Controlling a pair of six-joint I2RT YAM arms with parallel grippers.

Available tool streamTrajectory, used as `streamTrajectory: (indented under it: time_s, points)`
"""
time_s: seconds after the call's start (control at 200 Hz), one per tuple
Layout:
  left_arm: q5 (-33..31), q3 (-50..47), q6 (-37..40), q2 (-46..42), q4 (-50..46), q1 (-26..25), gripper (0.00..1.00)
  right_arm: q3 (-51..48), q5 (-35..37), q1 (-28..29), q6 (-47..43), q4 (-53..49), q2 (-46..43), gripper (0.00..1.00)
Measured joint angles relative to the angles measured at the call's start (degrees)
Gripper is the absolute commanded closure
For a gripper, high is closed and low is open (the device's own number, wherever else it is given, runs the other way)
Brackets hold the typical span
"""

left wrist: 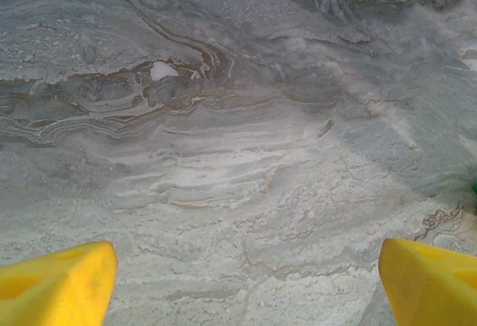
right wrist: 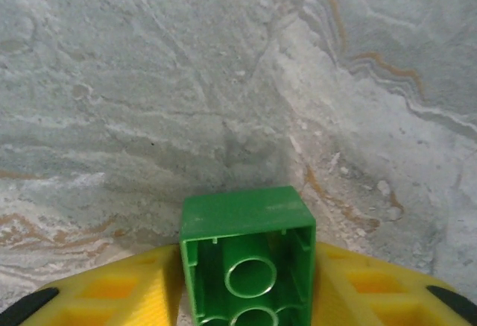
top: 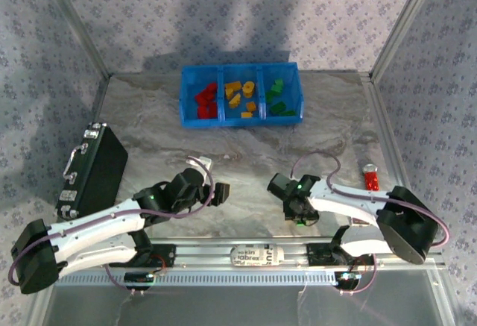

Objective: Sort the legos into containers by color
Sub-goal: Pick up the lego from the bottom-center of the table.

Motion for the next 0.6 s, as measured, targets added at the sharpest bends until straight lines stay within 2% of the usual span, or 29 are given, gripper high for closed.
streamTrajectory:
  time_s: [0.175, 0.445, 0.6]
  points:
    - [-0.09, -0.37, -0.17, -1.29, -0.02, 0.0, 0.09, 1.25, -0.13, 0.2, -0.26, -0.55, 1.4, 0.68]
    - [-0.39, -0.76, -0.2, -2.67, -0.09, 0.0, 0.09, 6.67, -0.09, -0.13, -2.23, 0.22, 6.95, 0.71]
    - [-0.42, -0.76, -0.22, -3.06, -0.37, 0.0, 0.09, 13.16, 0.11, -2.97, -5.75, 1.6, 8.79, 0.71]
